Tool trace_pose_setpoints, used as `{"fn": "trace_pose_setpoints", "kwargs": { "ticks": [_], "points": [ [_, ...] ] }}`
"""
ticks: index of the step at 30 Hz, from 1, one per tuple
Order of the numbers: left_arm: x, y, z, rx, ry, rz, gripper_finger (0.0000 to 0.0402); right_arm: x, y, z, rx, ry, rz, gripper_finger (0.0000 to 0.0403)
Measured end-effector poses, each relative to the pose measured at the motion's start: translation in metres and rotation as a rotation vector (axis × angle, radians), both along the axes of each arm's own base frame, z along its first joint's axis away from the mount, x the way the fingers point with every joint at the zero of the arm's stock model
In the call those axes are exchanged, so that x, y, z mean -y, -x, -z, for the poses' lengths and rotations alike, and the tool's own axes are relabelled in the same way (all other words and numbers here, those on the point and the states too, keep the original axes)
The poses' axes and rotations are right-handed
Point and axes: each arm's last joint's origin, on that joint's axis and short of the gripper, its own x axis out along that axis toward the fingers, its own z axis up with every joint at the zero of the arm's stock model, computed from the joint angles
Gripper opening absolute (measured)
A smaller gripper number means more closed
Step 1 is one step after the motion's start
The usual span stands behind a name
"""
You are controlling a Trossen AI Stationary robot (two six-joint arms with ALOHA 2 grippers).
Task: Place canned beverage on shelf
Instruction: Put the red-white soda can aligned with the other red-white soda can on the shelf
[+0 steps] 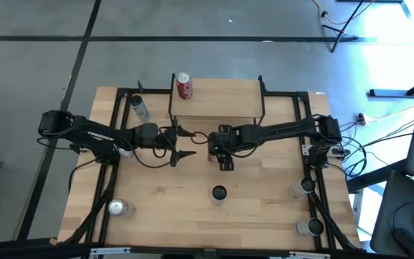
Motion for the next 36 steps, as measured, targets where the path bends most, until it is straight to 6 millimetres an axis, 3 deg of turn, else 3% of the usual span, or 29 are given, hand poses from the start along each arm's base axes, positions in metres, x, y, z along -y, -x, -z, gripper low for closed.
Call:
{"fn": "trace_pose_setpoints", "kwargs": {
  "ticks": [5, 10, 15, 20, 25, 30, 36],
  "points": [
    [0.0, 0.0, -0.003, 0.03, -0.002, -0.001, 0.0327, 0.0, 0.006, -0.006, -0.011, -0.002, -0.029, 0.0383],
    [0.002, -0.002, -0.006, 0.067, 0.009, 0.002, 0.0327, -0.001, 0.028, -0.039, 0.033, -0.024, 0.004, 0.0354],
    [0.005, -0.022, -0.013, 0.07, 0.0, -0.004, 0.0327, -0.004, 0.074, -0.061, 0.126, -0.035, 0.035, 0.0323],
    [0.006, -0.058, -0.015, -0.111, 0.009, -0.012, 0.0327, -0.001, 0.123, -0.048, 0.307, -0.042, 0.067, 0.0314],
    [0.002, -0.09, -0.03, -0.306, -0.003, -0.091, 0.0327, 0.005, 0.155, -0.039, 0.554, 0.021, 0.108, 0.0316],
    [0.001, -0.115, -0.051, -0.402, 0.048, -0.085, 0.0327, 0.008, 0.168, -0.037, 0.746, 0.088, 0.059, 0.0316],
    [0.0, -0.138, -0.064, -0.538, 0.113, -0.116, 0.0327, 0.008, 0.169, -0.033, 0.753, 0.135, 0.009, 0.0316]
  ]
}}
